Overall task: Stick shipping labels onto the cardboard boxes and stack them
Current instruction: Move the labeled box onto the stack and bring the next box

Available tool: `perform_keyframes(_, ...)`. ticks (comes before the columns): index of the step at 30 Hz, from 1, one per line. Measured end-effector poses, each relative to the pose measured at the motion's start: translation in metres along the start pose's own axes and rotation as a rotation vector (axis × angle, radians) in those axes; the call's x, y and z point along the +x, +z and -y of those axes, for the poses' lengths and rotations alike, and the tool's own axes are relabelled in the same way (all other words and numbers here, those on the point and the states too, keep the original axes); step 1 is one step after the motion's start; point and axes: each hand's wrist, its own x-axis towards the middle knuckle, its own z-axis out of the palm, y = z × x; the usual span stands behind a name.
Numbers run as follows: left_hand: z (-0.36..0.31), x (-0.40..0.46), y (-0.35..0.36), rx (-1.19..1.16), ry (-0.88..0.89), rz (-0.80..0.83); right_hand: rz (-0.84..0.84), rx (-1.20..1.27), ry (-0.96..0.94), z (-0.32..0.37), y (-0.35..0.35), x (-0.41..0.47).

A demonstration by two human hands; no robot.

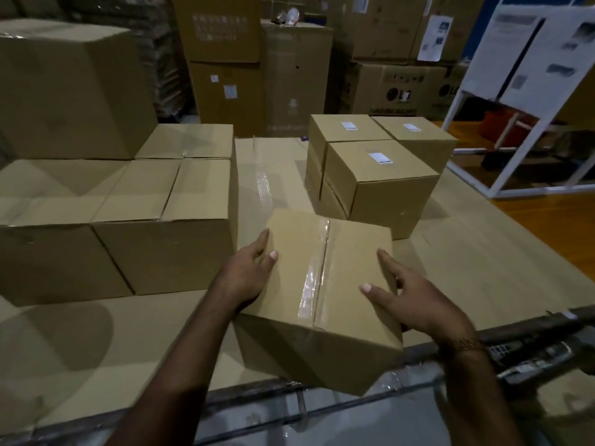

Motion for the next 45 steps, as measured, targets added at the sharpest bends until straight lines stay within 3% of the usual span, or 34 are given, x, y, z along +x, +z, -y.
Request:
perform_keyframes(2,0.004,0.000,-0.005,-0.086,-0.023,0.050,0.031,0.022,-0.025,0.001,-0.001,-0.001)
perform_keyframes(8,0.018,-0.011,-0.011,-0.505,-0.103,0.155,-0.158,0.146,-0.109,-0.005,0.012,0.003)
perform_keyframes(15,0.000,-0.030,-0.026,-0.754,-0.179,0.092,-0.234,0.247,-0.185,0.014,0.011,-0.007)
perform_keyframes(28,-0.061,-0.090,-0.089,-0.811,-0.091,0.027,-0.317,0.401,-0.341,0.088,-0.028,-0.059)
perform_keyframes(37,-0.086,-0.124,-0.157,-0.850,-0.039,-0.113,-0.355,0.464,-0.514,0.153,-0.020,-0.084)
perform_keyframes(45,-0.090,-0.143,-0.193,-0.805,-0.024,-0.122,-0.443,0.412,-0.445,0.209,-0.017,-0.099)
